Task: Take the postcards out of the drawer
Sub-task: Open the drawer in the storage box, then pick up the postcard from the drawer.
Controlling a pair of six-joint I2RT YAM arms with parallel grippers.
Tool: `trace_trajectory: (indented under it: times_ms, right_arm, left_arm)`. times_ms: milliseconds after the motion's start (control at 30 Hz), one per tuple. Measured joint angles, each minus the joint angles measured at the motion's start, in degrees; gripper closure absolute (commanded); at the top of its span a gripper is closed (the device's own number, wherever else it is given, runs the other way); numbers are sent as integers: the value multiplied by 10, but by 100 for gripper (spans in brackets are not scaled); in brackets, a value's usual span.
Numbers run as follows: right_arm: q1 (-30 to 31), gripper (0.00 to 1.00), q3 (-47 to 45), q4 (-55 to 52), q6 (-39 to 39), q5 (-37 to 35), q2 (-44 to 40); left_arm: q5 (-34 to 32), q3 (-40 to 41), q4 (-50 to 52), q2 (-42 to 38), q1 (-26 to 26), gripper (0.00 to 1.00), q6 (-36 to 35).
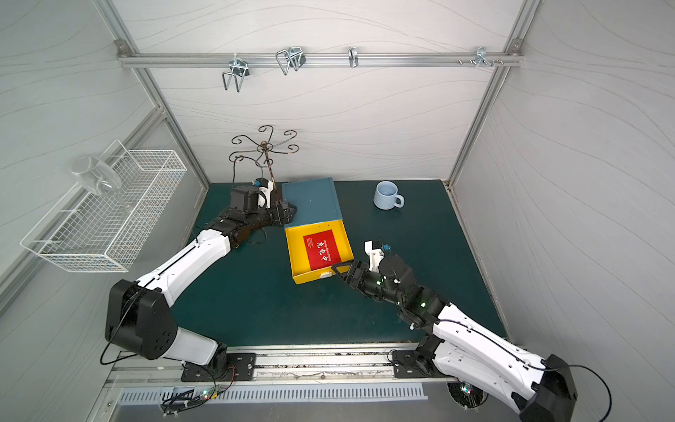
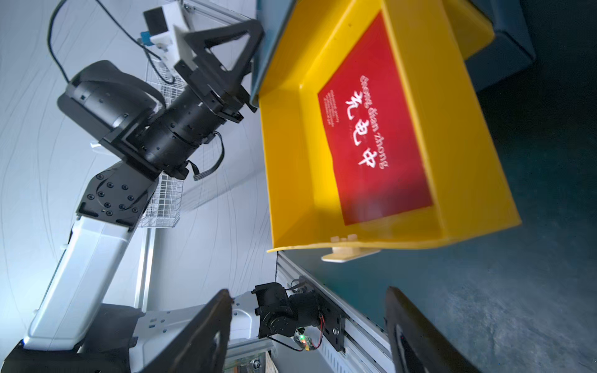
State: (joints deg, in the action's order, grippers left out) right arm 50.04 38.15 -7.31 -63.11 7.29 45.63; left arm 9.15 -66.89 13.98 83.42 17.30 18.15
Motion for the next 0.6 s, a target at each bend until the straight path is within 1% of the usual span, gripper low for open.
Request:
trace_trajectory:
  times_ms: [100,167,333,400,500,600]
  right_arm:
    - [-7,17,70,-61,70,-5,17]
    - [-14,15,123,-100,122,-7,45]
    - [-26,12,268,-179,248,-4,176]
    - [-27,11,309,-203,287,-5,228]
    - [-27,8,356,-238,340,-12,296]
    - [-27,8,388,-269,379,-25,344]
  left_arm:
    - [-6,0,21,-16,0,4,-1]
    - [-6,-1,30,-24,0,4,-1]
    - [-1,-2,37,-46,0,5,6]
    - [4,1,42,-62,0,6,11]
    - [11,21,44,-102,1,7,21]
    - [15,52,49,-155,4,11,33]
